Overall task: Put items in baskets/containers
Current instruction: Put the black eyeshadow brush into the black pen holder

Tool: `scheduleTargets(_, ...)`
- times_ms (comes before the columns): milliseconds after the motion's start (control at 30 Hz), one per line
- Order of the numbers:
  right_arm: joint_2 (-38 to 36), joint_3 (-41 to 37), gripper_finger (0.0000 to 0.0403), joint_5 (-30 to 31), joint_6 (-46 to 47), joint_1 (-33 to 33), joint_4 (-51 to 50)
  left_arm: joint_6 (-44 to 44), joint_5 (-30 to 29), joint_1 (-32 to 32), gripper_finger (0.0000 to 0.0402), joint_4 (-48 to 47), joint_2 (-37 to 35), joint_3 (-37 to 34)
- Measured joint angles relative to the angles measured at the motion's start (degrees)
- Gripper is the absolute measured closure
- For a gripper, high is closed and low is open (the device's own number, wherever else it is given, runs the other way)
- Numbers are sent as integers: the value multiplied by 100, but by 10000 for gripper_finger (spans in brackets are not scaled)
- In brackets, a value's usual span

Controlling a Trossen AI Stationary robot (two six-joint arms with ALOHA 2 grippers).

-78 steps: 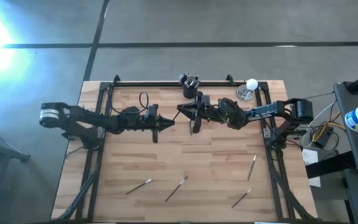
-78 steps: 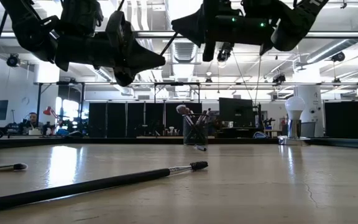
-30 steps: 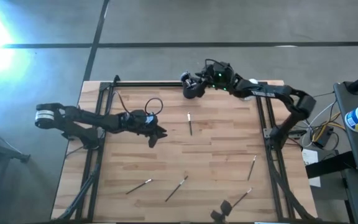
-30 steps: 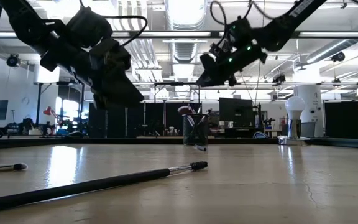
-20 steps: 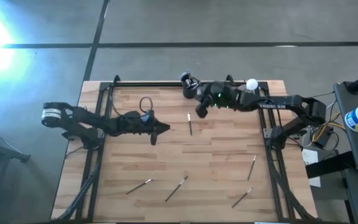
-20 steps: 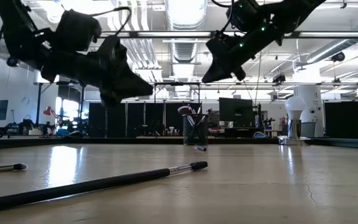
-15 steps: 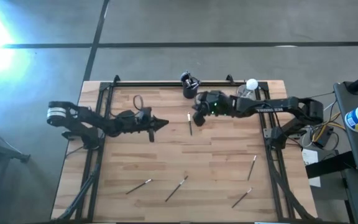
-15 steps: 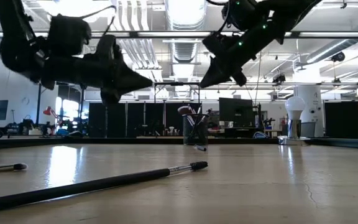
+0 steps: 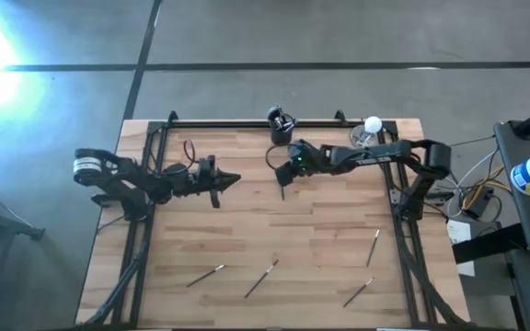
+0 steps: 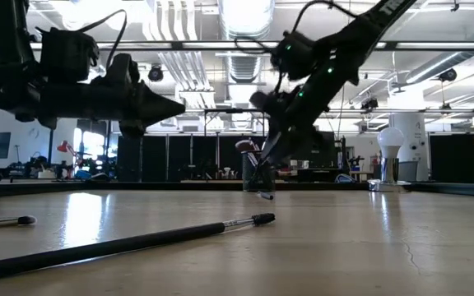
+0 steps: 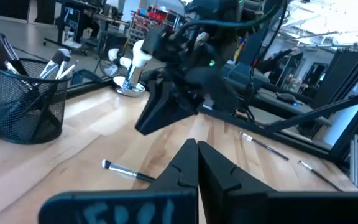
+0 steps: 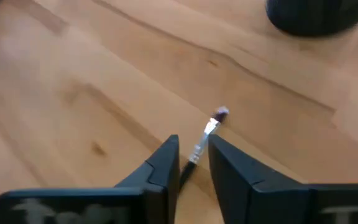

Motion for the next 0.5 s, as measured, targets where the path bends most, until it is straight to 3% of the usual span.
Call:
scheduleTargets(300, 1163, 1116, 257, -1, 309, -245, -932, -117, 105, -4, 401, -90, 0, -140)
scheduleTargets(500, 1760, 1815, 249, -2, 312, -280, -1396, -102, 103, -4, 401, -120, -2, -148)
